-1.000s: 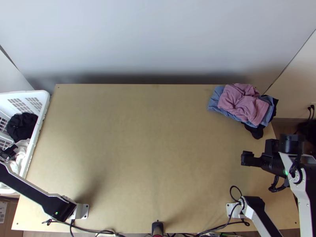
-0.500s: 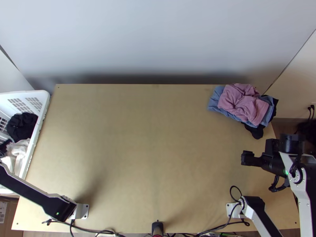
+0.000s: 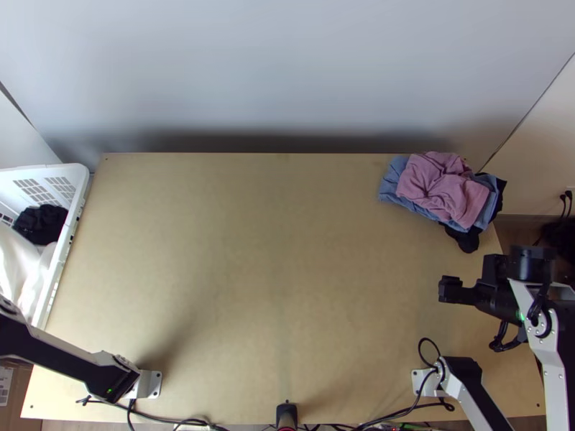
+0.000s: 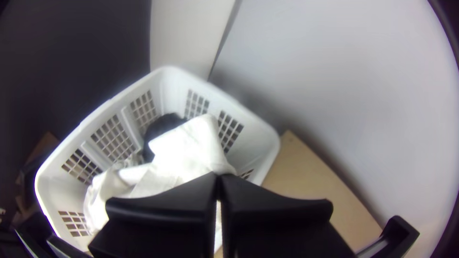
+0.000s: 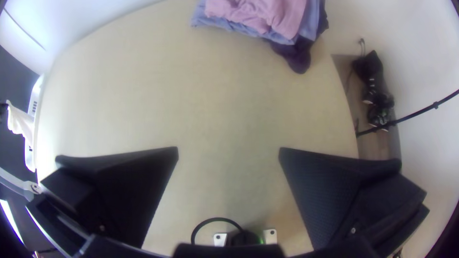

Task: Fold the t-shirt

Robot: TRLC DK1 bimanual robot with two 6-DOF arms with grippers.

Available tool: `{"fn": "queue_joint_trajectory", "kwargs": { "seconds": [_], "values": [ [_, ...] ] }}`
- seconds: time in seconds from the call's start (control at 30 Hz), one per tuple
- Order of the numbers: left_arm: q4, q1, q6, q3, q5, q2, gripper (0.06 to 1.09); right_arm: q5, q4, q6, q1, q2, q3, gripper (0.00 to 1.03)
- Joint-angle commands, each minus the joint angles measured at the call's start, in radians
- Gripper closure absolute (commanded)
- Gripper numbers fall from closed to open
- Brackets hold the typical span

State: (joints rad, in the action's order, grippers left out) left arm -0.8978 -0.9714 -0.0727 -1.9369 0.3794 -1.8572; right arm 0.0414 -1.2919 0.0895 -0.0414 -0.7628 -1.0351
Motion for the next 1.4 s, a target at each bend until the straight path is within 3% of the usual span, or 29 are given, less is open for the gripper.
{"fn": "queue_joint_trajectory", "kwargs": {
  "seconds": [0.0,0.13,0.27,0.43,0.53,0.7,0.87,1.2,1.37],
  "values": [
    [-0.029,0.073,0.033,-0.086,0.162,0.234,1.05,0.002,-0.014,0.003,0.003,0.017,-0.019,0.05],
    [-0.033,0.125,0.051,-0.191,0.217,0.322,1.05,0.003,-0.020,0.004,0.002,0.037,-0.017,0.05],
    [-0.033,0.194,0.063,-0.321,0.217,0.368,1.05,0.005,-0.024,0.004,-0.002,0.056,-0.016,0.05],
    [0.037,0.292,0.074,-0.335,0.210,0.458,1.05,0.011,-0.029,0.006,-0.011,0.076,-0.011,0.05],
    [0.106,0.335,0.116,-0.335,0.179,0.501,1.05,0.015,-0.032,0.006,-0.017,0.088,-0.005,0.05],
    [0.304,0.415,0.171,-0.333,0.012,0.555,1.05,0.018,-0.035,0.007,-0.025,0.115,0.017,0.05],
    [0.412,0.514,0.168,-0.335,-0.007,0.612,1.05,0.020,-0.038,0.007,-0.026,0.129,0.032,0.05],
    [0.201,0.953,0.136,-0.312,-0.019,0.632,1.05,0.018,-0.046,0.007,-0.041,0.145,0.046,0.05],
    [-0.066,1.229,0.137,-0.247,-0.079,0.563,1.05,0.018,-0.052,0.007,-0.055,0.149,0.044,0.05]
  ]
}}
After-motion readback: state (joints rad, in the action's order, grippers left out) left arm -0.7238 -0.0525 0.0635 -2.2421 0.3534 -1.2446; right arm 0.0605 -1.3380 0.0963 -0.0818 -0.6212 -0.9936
